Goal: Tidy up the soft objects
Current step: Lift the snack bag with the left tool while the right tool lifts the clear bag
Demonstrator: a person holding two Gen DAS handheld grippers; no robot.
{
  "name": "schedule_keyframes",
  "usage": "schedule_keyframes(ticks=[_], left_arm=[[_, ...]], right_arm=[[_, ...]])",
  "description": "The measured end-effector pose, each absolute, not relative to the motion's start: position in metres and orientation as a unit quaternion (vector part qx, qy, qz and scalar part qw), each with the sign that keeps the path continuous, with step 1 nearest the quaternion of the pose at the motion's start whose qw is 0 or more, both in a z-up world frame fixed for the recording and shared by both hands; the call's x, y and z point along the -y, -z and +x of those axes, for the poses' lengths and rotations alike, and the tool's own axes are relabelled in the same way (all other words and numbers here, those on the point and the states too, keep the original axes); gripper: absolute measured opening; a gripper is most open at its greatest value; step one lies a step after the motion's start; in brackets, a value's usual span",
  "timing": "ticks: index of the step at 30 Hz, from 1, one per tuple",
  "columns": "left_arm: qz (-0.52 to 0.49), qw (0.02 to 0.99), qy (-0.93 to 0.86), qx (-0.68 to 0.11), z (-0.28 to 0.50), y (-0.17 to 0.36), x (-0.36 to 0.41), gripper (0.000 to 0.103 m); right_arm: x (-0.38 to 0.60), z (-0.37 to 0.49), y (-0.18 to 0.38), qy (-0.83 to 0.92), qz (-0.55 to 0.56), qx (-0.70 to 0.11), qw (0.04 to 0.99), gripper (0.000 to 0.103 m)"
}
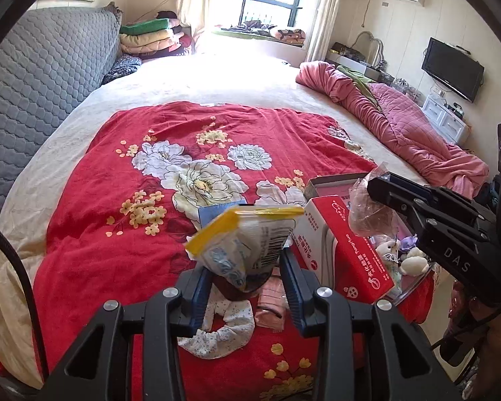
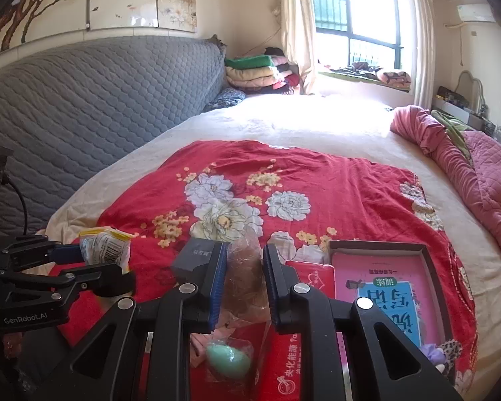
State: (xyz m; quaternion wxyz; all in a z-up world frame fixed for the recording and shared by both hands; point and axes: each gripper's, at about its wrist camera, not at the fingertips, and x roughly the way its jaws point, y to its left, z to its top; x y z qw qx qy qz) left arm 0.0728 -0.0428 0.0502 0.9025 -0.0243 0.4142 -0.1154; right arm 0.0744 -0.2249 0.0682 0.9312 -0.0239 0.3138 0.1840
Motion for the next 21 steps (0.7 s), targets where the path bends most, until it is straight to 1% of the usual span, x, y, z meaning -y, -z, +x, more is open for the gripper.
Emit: schedule_keyframes(ticks=[1, 4, 7, 13, 15, 17, 19, 21], left_arm=[[-0.02, 0.905, 0.116, -0.409, 0.072, -0.054, 0.046, 0.031], [-0.01, 0.907, 0.12, -0.403, 0.073, -0.061, 0.055, 0.031], [-0.014, 0.901, 0.124, -0.417, 0.088, -0.049, 0.059, 0.015], [-0.041, 0.871, 0.122, -0.475, 0.102, 0.008, 0.046, 0.015], [-0.049, 0.864, 0.129, -0.484, 0.101, 0.021, 0.044, 0.017], [-0.049, 0.853, 0.128, -0.504, 0.104, 0.035, 0.045, 0.035], [-0.053, 0.845, 0.121, -0.518, 0.106, 0.048, 0.046, 0.041], [-0.053, 0.842, 0.116, -0.525, 0.108, 0.057, 0.048, 0.043]], right_arm=[[0.227, 0.074, -0.07, -0.183, -0.022, -0.312, 0.932, 0.023], [0.236, 0.072, -0.073, -0.177, -0.016, -0.306, 0.935, 0.023], [0.244, 0.074, -0.068, -0.17, -0.008, -0.312, 0.935, 0.023], [0.253, 0.075, -0.062, -0.167, -0.001, -0.316, 0.934, 0.023], [0.255, 0.075, -0.059, -0.168, 0.001, -0.317, 0.934, 0.023], [0.256, 0.075, -0.055, -0.168, 0.0, -0.32, 0.932, 0.023], [0.258, 0.075, -0.05, -0.167, 0.0, -0.325, 0.931, 0.023], [0.262, 0.074, -0.047, -0.165, 0.003, -0.327, 0.931, 0.023]])
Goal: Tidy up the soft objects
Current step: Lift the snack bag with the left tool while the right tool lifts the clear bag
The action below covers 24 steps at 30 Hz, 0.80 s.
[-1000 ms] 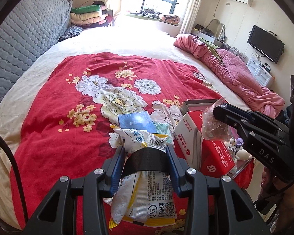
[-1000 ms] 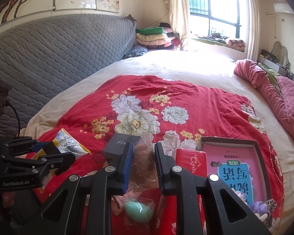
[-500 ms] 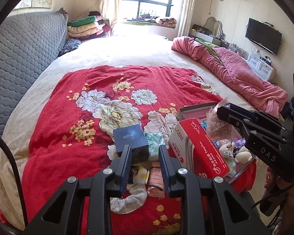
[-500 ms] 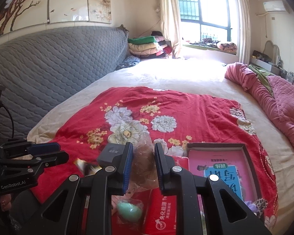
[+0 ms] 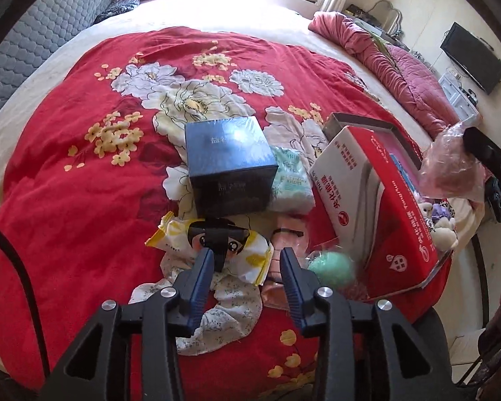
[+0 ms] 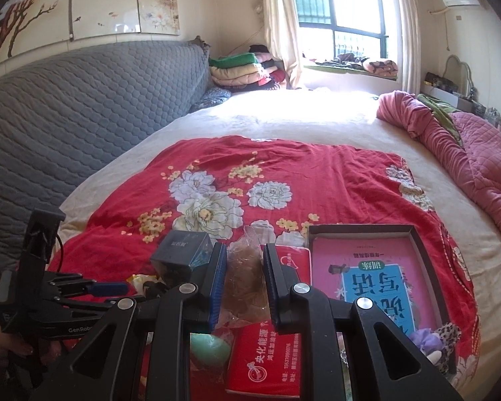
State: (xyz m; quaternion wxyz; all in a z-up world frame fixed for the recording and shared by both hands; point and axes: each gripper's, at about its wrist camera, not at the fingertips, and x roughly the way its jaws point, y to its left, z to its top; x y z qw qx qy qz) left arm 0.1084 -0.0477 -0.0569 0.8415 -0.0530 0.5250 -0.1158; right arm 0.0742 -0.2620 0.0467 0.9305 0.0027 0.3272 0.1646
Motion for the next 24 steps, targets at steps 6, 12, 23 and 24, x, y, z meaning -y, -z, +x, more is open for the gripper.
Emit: schedule_keyframes(ticks=[6, 12, 23, 24], left_arm=[[-0.125, 0.802, 0.098, -0.575, 0.128, 0.087, 0.046, 0.054], [-0.186, 0.779, 0.07, -0.594, 0.155, 0.101, 0.038, 0.053], [-0.213, 0.73, -0.025, -0.649, 0.178, 0.122, 0.046, 0.058], [-0.228, 0.724, -0.04, -0.65, 0.178, 0.126, 0.042, 0.06]], right_arm=[[0.281, 0.074, -0.04, -0.154, 0.02, -0.327, 0.932, 0.023], [0.3, 0.074, -0.036, -0.147, 0.043, -0.325, 0.933, 0.023], [0.319, 0.076, -0.032, -0.142, 0.065, -0.321, 0.934, 0.023], [0.32, 0.076, -0.032, -0.141, 0.066, -0.321, 0.934, 0.023]])
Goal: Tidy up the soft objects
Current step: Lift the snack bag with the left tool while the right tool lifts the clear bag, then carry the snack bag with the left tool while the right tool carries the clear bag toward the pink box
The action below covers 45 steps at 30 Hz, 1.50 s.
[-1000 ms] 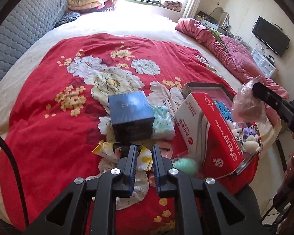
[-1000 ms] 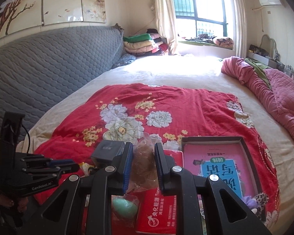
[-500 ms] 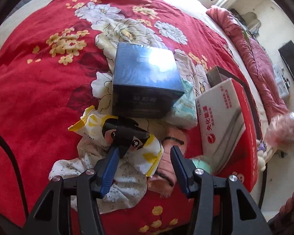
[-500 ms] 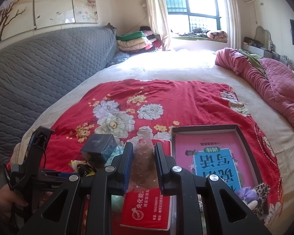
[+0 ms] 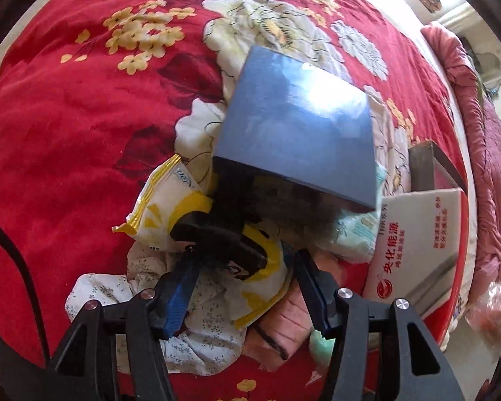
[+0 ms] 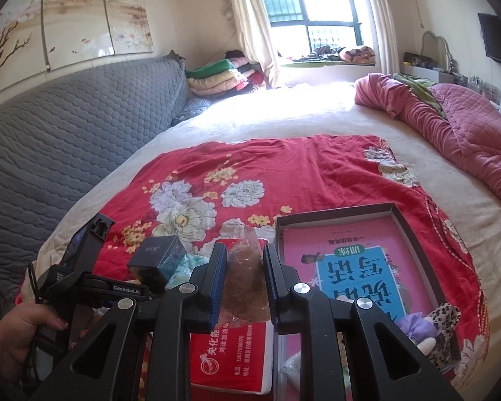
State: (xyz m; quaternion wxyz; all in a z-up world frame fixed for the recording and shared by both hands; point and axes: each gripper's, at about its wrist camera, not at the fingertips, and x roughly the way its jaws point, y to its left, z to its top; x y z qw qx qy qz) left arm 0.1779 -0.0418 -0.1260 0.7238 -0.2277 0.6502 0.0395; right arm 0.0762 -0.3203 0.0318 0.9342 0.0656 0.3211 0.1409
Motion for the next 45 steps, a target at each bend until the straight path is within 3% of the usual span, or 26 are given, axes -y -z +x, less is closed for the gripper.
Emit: schedule_keyframes(ticks=[2, 9, 16, 29, 45], left_arm=[[-0.263, 0.713, -0.053, -0.648, 0.178, 0.134, 0.038, 0.059], [-0.239, 0.74, -0.032, -0.628, 0.173, 0.124, 0.04, 0.048], [-0.235, 0.777, 0.017, -0.584, 0.15, 0.079, 0.037, 0.048], [-0.138, 0.852, 0.076, -0.5, 0.125, -0.026, 0.083, 0.048], [-0.05, 0.861, 0.164, -0.478, 0.121, -0.061, 0.196, 0.048]], right_arm=[[0.322, 0.076, -0.032, -0.14, 0.07, -0.32, 0.934, 0.023], [0.329, 0.076, -0.033, -0.136, 0.077, -0.318, 0.935, 0.023], [0.336, 0.072, -0.039, -0.129, 0.082, -0.308, 0.939, 0.023], [0.358, 0.055, -0.064, -0.11, 0.087, -0.28, 0.95, 0.023], [0.417, 0.028, -0.083, -0.053, 0.108, -0.249, 0.961, 0.023]])
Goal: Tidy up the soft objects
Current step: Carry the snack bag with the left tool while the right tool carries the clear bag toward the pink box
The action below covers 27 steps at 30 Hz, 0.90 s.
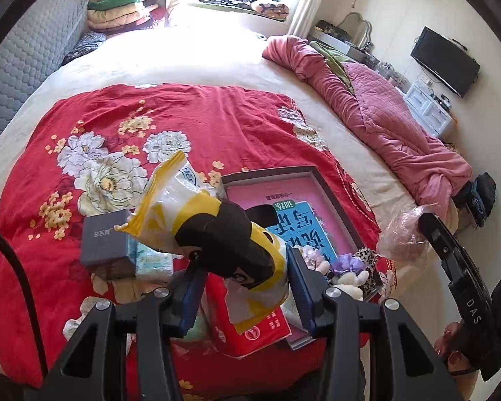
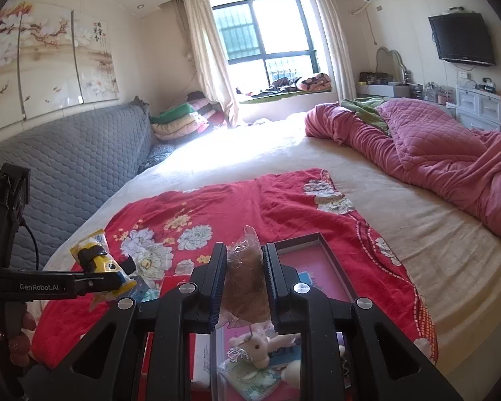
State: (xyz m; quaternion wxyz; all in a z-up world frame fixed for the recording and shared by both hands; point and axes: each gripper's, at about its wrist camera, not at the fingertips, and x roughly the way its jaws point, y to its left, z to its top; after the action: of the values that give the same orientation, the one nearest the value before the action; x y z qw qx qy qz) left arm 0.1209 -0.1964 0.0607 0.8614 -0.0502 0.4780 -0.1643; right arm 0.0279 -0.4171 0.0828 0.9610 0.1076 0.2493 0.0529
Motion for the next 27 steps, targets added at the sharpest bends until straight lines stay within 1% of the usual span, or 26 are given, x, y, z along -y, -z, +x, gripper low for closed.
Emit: schedule_keyframes(ticks=[4, 12, 27], left_arm=[[-0.03, 0.858, 0.175, -0.482, 0.126, -0.055, 0.22, 0.048], [0.007, 0.838, 0.193, -0.511, 0.139, -0.023, 0.26, 0.048], [0.056, 0.808, 0.2, -0.551, 0.156, 0.033, 0.299, 0.048]], right_arm=[[0.428, 0.027, -0.079, -0.044, 0.115, -0.25, 0.96, 0.023], [0.439, 0.032, -0.056, -0.039, 0.127, -0.272, 0.953, 0.023], [0.439, 0.045, -0.016, -0.06, 0.14, -0.323, 0.934, 0.023]])
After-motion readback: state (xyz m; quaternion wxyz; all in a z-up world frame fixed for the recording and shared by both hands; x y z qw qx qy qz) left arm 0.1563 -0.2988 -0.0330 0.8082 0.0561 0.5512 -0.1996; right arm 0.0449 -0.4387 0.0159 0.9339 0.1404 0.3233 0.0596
